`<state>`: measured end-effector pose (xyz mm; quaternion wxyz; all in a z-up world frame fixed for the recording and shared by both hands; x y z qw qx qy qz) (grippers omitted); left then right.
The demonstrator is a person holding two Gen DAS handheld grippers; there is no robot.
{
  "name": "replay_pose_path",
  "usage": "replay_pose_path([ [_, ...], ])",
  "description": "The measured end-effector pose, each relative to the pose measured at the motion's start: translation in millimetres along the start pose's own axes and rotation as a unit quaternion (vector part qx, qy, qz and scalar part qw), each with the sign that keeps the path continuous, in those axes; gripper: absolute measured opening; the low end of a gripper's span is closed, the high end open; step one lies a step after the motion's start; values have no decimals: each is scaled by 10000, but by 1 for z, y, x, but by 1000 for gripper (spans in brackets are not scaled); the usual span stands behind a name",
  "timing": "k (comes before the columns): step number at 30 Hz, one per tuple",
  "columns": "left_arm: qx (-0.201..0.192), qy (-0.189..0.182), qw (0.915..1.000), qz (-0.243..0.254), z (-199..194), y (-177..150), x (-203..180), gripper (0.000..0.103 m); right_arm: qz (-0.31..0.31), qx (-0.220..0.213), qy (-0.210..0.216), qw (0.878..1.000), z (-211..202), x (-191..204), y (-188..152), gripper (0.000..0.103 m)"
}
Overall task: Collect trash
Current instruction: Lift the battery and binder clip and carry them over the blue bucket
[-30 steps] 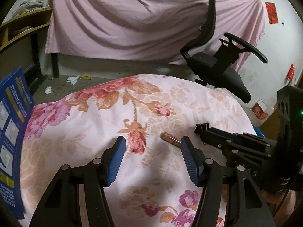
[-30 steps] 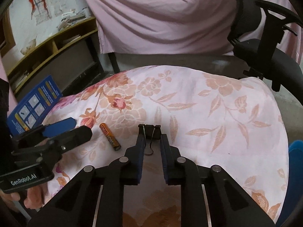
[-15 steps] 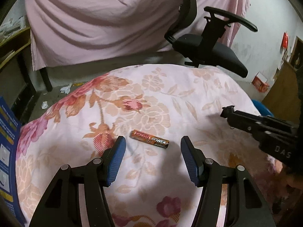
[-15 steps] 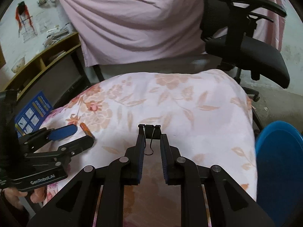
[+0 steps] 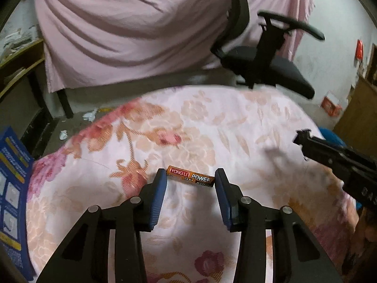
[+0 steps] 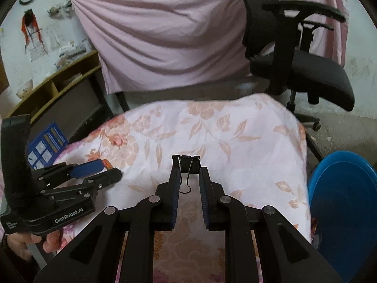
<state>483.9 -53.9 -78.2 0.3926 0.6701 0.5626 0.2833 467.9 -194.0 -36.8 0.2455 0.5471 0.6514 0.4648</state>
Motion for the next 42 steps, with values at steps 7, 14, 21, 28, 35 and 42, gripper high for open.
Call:
replay_pose_path([
  [7, -1337, -322, 9868, -857, -44, 31, -3, 36, -128, -1172, 33, 9930, -48, -3, 15, 15],
  [14, -2320, -660, 9664, -889, -85, 56, -28, 36, -166, -2198, -107, 9754, -86, -15, 38, 15],
  [21, -3015, -929, 9471, -586, -119, 76, -57, 37, -8, -2950, -339, 9549, -124, -41, 55, 15],
  [28, -3236, -1174, 9389, -49, -128, 80, -100, 37, 76, -3319, -725, 9405, -152, -66, 60, 15],
  [35, -2903, -1621, 9431, 88, -106, 76, -140, 37, 159, -3354, -1203, 9342, -172, -104, 62, 15],
  [42, -2518, -1946, 9479, 147, -88, 74, -183, 37, 402, -3192, -1570, 9337, -182, -146, 56, 15],
])
Point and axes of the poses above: each gripper's, at about its wrist camera, not at the fingertips, and z roughly the way its jaws point, x to its left, y to its top, the point moved 4 cm from there along z, roughly the way its jaws point, and after that the axes turned 13 degrees about -x, right-handed, at the moved point
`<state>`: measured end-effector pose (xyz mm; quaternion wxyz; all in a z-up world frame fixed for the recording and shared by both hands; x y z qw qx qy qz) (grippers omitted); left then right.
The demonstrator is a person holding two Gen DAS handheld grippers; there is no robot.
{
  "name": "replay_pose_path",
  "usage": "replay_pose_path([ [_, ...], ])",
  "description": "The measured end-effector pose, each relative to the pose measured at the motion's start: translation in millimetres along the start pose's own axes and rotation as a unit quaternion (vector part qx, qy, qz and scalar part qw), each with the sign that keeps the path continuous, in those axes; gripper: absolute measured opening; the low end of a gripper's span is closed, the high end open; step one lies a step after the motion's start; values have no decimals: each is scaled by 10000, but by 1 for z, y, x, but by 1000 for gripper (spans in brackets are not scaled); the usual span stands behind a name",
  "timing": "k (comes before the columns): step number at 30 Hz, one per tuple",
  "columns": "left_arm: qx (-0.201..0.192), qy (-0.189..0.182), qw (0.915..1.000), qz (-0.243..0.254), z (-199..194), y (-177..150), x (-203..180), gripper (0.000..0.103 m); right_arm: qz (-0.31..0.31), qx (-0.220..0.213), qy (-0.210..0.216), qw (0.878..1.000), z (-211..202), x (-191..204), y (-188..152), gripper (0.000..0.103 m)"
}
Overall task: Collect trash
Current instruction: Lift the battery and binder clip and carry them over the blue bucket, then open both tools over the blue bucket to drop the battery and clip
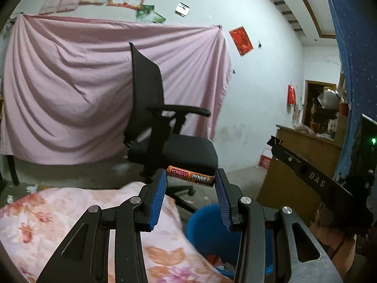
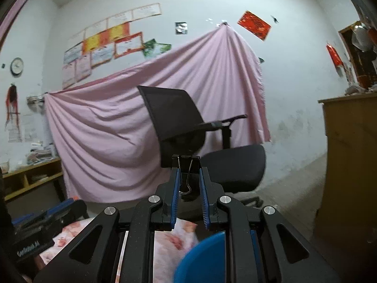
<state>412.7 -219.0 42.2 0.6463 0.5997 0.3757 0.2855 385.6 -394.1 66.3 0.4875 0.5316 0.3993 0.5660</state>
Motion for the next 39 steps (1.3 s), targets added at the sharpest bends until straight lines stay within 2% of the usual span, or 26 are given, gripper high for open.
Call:
replay_pose_path([
  [5, 360, -286, 9989, -73, 19, -16, -25, 37, -42, 224, -195, 9995, 1, -17, -5, 15],
  [11, 973, -499, 9939, -140, 36, -43, -43, 37, 73, 882, -428, 9952, 9, -42, -22, 15],
  [13, 1074, -519, 9928, -83, 37, -49, -46, 37, 59, 1166, -501, 9919, 13, -49, -29, 15],
  [19, 1222, -639, 9901, -256, 41, -54, -49, 37, 206, 1586, -702, 9846, 14, -66, -44, 15],
  [26, 1349, -682, 9883, -220, 44, -59, -54, 37, 301, 1704, -817, 9815, 14, -70, -47, 16],
  [31, 1365, -658, 9880, -294, 44, -61, -54, 43, 300, 1765, -904, 9797, 15, -72, -50, 19],
  [39, 1372, -600, 9882, -313, 44, -62, -53, 43, 304, 1723, -925, 9802, 14, -73, -48, 25],
])
Point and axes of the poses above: each gripper's, at about its wrist camera, not at the fingertips, and z roughly the way its jaws point, x to its left, y to its top, the point moved 4 cm from there along z, roughly the way its jaws point, and after that the axes turned 13 degrees about -x, right-handed, at the moved point
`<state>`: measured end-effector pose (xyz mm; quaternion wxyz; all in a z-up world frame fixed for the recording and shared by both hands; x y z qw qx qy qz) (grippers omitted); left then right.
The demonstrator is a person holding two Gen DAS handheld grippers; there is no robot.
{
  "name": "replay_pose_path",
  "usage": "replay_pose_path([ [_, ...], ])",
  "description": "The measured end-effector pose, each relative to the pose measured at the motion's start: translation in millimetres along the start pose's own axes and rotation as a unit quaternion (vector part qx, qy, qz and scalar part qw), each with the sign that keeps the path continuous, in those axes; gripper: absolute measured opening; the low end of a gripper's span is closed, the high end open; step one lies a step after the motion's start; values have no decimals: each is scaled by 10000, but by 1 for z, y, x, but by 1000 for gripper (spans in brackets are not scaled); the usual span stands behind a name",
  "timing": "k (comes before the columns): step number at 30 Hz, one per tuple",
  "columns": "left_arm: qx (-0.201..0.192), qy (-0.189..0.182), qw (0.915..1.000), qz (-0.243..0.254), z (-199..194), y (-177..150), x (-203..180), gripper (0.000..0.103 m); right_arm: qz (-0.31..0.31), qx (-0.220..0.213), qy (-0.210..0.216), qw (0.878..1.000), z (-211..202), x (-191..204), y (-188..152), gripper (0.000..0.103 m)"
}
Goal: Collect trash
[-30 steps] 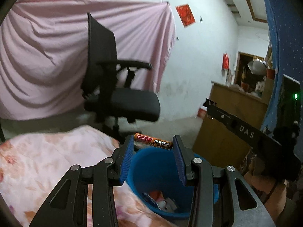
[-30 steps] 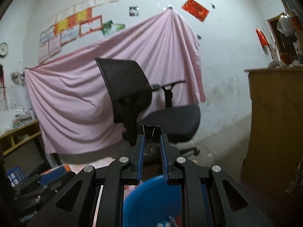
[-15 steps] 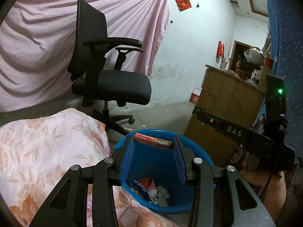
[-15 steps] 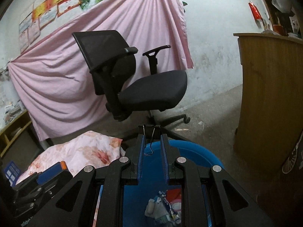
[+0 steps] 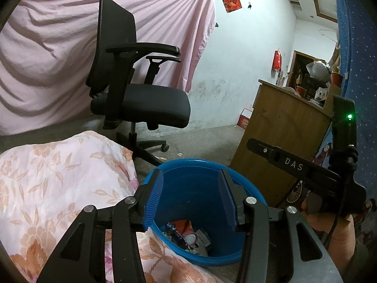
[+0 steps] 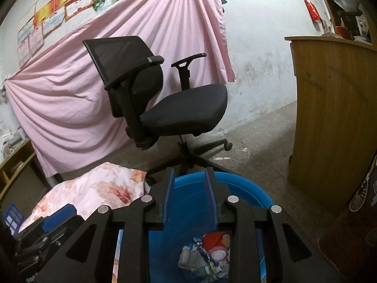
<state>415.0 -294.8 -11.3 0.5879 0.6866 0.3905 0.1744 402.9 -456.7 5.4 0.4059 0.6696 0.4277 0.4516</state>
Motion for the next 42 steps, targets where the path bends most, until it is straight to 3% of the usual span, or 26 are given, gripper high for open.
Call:
replay_pose_path([
  [23, -22, 213, 9997, -106, -2, 2, 6, 43, -11, -67, 42, 10000, -3, 2, 5, 26],
  [27, -175, 363, 9990, -182, -11, 8, 10, 56, 16, -238, 49, 9997, -11, 1, 15, 33],
  [32, -294, 513, 9976, -348, -23, 17, 16, 58, -22, -397, 166, 9991, -23, 5, 30, 47],
  [36, -496, 638, 9965, -230, -41, 28, 14, 76, -12, -489, 215, 9986, -29, 7, 36, 57],
  [37, -577, 694, 9958, -170, -47, 30, 14, 76, -20, -503, 237, 9985, -30, 9, 37, 58],
  [39, -627, 825, 9945, -134, -56, 36, 16, 76, -78, -542, 270, 9981, -33, 12, 39, 72],
  [42, -680, 924, 9933, -154, -72, 46, 20, 81, -273, -586, 401, 9971, -40, 24, 44, 77],
])
Point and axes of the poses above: each gripper's, at about its wrist camera, not at the fingertips, and z roughly the way its jaws point, x to its left, y to its top, the point moved 4 cm from there along z, roughly the way its jaws point, and after that the axes turned 13 degrees about -x, right-handed, at the moved point
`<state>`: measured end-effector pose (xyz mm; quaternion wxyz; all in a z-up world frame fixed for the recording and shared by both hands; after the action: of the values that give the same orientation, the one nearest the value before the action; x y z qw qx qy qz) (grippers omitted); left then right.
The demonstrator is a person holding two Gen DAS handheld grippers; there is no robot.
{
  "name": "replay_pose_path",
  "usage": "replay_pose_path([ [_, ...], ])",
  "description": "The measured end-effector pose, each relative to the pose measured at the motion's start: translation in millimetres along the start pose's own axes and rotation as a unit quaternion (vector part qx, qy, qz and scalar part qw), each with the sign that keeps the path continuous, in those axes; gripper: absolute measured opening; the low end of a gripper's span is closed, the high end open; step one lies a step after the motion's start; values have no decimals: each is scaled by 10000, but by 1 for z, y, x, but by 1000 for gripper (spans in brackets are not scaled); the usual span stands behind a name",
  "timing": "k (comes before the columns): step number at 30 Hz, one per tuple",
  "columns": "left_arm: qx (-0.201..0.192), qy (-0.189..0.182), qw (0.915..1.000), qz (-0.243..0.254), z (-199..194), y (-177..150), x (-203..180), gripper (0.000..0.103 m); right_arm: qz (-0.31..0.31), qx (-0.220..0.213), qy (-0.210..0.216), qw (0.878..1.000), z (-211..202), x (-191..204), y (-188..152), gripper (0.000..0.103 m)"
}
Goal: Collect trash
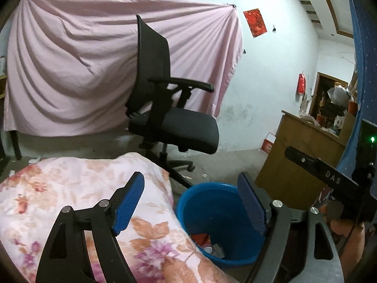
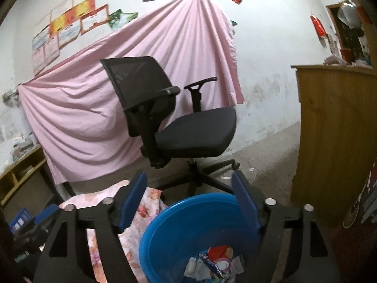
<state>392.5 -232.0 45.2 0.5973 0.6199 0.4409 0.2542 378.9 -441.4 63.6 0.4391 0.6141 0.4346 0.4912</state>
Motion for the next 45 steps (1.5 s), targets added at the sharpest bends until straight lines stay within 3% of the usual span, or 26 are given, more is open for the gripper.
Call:
replay_pose_path([
  [3, -264, 135, 9995, 97, -24, 14, 5, 94, -161, -50, 151, 9997, -15, 14, 0, 84],
  [11, -621, 394, 9969, 296, -94, 32, 9, 99, -585, -245, 472, 9969, -73, 64, 0, 103],
  [25, -924, 893, 9911, 346, -211, 40, 17, 101, -677, -629, 547, 9942, -185, 112, 25, 103],
  [31, -907, 1030, 9901, 304, -255, 27, 20, 101, -698, -783, 507, 9932, -228, 126, 15, 103],
  [45, -792, 1501, 9852, 244, -339, -46, 21, 101, -638, -1120, 507, 9904, -321, 137, -53, 103],
])
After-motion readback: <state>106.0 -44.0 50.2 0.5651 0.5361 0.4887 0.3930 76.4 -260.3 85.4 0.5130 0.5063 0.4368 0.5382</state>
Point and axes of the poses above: each gripper's, at about its wrist camera, not at the fingertips, and z roughly the way its jaws point, x to its left, y to its top, the point moved 4 cm from there along z, roughly the way its jaws point, and after that the axes turned 13 degrees about -x, right-handed, at the moved point
